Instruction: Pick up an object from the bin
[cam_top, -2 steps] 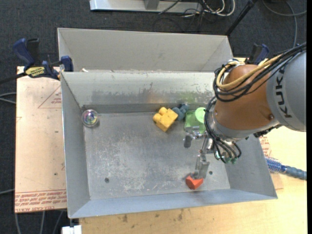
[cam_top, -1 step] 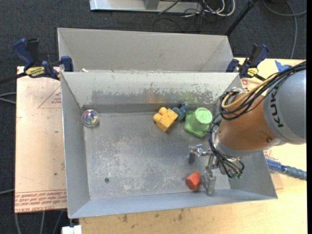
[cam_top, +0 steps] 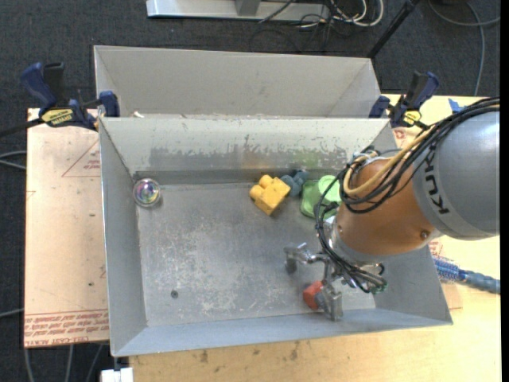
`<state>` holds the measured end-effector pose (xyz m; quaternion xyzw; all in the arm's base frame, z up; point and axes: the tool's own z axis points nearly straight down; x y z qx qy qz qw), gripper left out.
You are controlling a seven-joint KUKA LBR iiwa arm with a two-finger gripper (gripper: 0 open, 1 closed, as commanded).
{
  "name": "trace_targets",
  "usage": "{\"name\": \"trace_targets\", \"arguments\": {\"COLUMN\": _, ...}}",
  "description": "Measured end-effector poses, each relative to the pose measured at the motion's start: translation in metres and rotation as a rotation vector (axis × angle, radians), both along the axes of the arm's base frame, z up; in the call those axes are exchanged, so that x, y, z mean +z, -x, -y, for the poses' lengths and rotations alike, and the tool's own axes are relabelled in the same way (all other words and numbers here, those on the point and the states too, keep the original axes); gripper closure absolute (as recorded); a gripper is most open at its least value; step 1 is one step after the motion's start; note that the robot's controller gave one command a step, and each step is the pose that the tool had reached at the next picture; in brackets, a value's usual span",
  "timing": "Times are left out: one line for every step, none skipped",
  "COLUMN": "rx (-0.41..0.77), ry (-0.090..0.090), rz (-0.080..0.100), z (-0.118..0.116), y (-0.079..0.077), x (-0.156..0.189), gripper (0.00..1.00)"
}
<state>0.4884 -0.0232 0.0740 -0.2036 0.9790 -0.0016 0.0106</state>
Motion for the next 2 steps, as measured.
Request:
{"name": "trace_targets", "arguments": {"rx": -0.131, "ry": -0.003, "rz": 0.002, "z": 0.036, "y": 0.001, "x": 0.0, "gripper": 0.0}}
{"name": "trace_targets", "arguments": {"rx": -0.031, "ry": 0.0, "rz": -0.016, "z": 0.001, "y": -0.004, "x": -0.002, "gripper": 0.0}}
